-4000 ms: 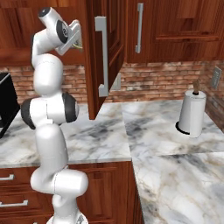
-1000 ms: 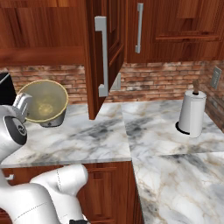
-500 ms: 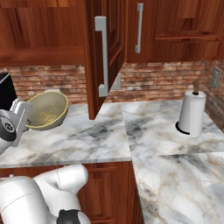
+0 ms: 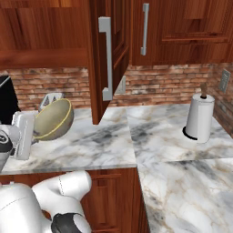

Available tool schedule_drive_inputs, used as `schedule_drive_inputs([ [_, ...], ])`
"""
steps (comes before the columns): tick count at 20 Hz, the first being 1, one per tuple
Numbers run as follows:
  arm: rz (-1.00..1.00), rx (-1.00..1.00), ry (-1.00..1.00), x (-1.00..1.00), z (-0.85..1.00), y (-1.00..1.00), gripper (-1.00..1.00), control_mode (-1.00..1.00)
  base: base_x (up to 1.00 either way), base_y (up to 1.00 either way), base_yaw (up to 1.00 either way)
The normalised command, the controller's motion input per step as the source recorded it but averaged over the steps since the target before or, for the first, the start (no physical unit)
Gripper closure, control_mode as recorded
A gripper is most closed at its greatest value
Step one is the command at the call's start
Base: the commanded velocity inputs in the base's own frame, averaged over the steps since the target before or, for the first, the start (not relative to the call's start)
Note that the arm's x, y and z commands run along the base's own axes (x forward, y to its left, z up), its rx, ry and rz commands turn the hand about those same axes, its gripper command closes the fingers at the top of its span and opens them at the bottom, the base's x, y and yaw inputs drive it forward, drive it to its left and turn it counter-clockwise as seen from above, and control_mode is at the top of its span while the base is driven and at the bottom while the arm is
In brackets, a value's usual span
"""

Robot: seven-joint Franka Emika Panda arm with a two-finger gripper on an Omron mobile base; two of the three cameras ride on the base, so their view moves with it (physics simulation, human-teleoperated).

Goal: Move the bowls from the cabinet to the plates on the dining table.

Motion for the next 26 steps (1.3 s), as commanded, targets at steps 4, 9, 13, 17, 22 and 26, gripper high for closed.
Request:
schedule_drive_inputs([
  [4,0.0,-0.31,0.0,0.16,-0.44,-0.28,1.0,-1.0,0.0,0.0,0.0],
  [9,0.05,-0.14,0.0,0.0,-0.4,-0.11,1.0,-1.0,0.0,0.0,0.0],
  [13,0.02,0.0,0.0,0.0,-0.07,-0.01,1.0,1.0,-0.08,-0.1,0.06],
  [17,0.0,0.0,0.0,0.0,0.0,0.0,1.0,1.0,-0.45,-0.23,0.14],
  [22,0.0,0.0,0.0,0.0,0.0,0.0,1.0,1.0,-0.46,-0.17,0.16],
  [26,0.0,0.0,0.0,0.0,0.0,0.0,1.0,1.0,-0.44,0.0,0.15],
])
